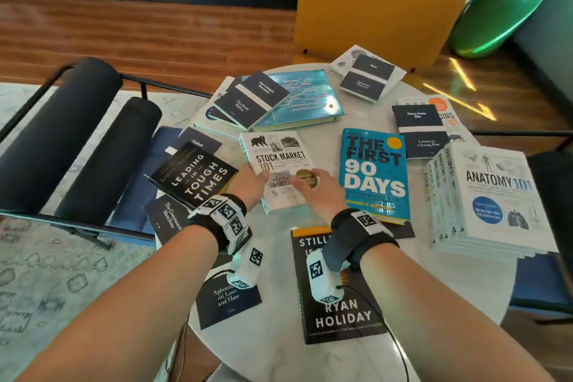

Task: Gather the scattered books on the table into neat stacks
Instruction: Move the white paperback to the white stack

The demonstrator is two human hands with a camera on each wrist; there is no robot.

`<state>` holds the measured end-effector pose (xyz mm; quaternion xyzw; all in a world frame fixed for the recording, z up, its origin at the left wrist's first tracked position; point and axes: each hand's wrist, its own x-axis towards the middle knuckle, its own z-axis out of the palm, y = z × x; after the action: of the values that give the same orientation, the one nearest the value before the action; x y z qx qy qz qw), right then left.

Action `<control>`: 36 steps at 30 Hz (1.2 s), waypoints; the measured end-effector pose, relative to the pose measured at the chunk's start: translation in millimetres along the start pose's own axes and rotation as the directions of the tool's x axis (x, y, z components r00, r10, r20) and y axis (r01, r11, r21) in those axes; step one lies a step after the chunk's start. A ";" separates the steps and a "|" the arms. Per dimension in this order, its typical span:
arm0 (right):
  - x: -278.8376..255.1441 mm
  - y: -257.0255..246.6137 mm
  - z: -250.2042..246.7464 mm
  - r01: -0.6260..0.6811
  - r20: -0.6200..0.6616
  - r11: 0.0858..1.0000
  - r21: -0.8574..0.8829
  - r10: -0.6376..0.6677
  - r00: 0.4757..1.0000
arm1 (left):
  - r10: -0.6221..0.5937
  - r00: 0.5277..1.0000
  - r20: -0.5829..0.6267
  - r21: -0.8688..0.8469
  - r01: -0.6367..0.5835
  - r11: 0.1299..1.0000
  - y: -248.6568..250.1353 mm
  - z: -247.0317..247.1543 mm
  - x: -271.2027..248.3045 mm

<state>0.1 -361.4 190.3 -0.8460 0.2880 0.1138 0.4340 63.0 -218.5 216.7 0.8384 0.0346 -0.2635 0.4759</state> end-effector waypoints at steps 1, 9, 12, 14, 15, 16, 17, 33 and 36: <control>-1.5 1.1 -7.8 0.001 -0.026 0.999 0.046 0.000 1.000 | 0.009 1.000 -0.004 0.003 -0.009 1.000 3.0 -0.7 -4.3; -10.3 17.8 -69.4 0.102 -0.086 0.953 0.286 -0.081 0.993 | 0.187 0.980 -0.065 0.009 -0.187 0.982 46.9 31.3 -37.8; -25.6 29.7 -109.7 0.127 -0.188 0.961 0.244 -0.081 0.979 | 0.268 0.962 -0.058 0.036 -0.266 0.963 72.5 63.2 -53.9; -36.9 44.4 -140.5 0.122 -0.252 0.972 0.199 -0.070 0.965 | 0.305 0.952 -0.026 0.003 -0.305 0.952 87.9 89.4 -63.8; -40.7 55.2 -156.1 0.116 -0.288 0.976 0.184 -0.060 0.956 | 0.309 0.951 -0.004 -0.012 -0.309 0.951 94.8 104.4 -68.1; -44.5 67.2 -169.2 0.090 -0.311 0.981 0.170 -0.033 0.950 | 0.311 0.950 0.021 -0.027 -0.310 0.950 101.9 119.6 -72.5; -49.2 78.7 -182.2 0.075 -0.336 0.984 0.161 -0.016 0.942 | 0.317 0.947 0.046 -0.031 -0.316 0.948 108.2 135.5 -75.6; -71.5 197.1 -280.4 -0.131 -0.415 0.988 0.084 0.154 0.897 | 0.301 0.936 0.183 0.411 -0.351 0.841 154.0 296.8 -88.3; -71.5 204.8 -275.8 -0.103 -0.385 0.995 0.011 0.099 0.917 | 0.283 0.952 0.119 0.467 -0.305 0.830 147.7 303.0 -94.0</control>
<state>-193.5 -647.9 249.7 -0.8378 0.4105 -0.0312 0.3587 -96.0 -528.2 252.9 0.9190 -0.1715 -0.2061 0.2889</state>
